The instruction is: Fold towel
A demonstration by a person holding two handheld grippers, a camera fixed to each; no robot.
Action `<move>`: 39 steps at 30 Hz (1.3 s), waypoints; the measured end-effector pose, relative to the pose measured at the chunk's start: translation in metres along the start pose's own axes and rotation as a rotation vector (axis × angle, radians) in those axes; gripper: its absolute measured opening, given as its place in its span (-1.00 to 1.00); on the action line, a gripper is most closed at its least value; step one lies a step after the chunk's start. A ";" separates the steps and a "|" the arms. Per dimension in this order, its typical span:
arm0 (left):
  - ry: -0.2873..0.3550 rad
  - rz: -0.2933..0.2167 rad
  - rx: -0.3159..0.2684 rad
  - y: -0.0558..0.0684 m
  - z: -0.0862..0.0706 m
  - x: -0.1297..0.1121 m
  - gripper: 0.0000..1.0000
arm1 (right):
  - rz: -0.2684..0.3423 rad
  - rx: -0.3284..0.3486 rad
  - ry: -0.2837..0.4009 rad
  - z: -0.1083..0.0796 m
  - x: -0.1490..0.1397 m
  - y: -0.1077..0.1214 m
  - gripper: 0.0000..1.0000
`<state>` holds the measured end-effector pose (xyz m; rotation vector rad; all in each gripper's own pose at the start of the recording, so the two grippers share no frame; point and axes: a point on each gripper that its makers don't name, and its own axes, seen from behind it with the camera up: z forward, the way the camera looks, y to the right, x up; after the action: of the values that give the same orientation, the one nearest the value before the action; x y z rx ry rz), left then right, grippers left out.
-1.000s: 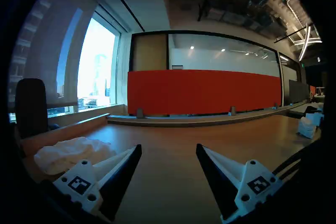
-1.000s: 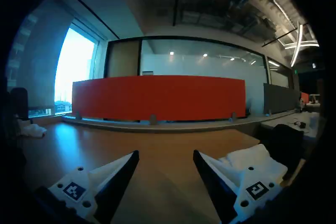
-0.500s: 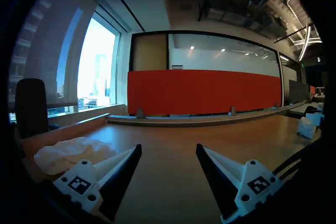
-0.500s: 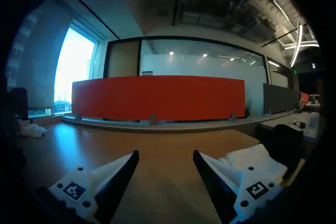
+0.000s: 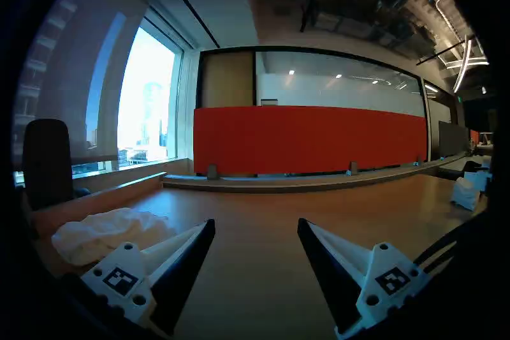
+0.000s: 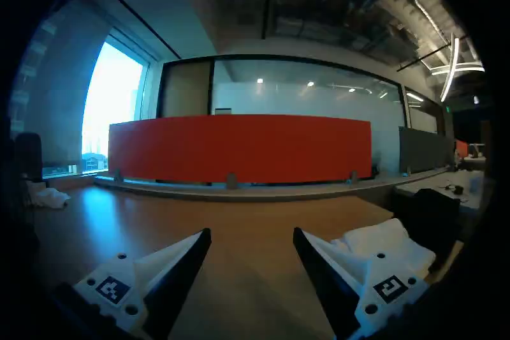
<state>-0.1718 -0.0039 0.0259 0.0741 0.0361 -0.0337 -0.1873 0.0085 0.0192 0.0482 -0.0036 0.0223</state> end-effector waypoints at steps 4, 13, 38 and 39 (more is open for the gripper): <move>0.000 0.000 0.000 0.000 0.000 0.000 0.91 | 0.000 0.002 0.001 0.000 0.000 0.000 1.00; 0.000 0.000 0.000 0.000 0.000 0.001 0.92 | 0.001 0.002 0.000 0.000 0.000 0.000 1.00; -0.002 0.000 0.000 -0.002 -0.002 0.006 0.91 | 0.001 0.002 0.000 -0.001 0.000 0.000 1.00; -0.002 0.000 0.000 -0.002 -0.002 0.006 0.92 | 0.001 0.002 0.000 -0.001 0.000 0.000 1.00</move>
<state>-0.1659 -0.0057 0.0236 0.0740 0.0340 -0.0339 -0.1873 0.0085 0.0181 0.0500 -0.0031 0.0230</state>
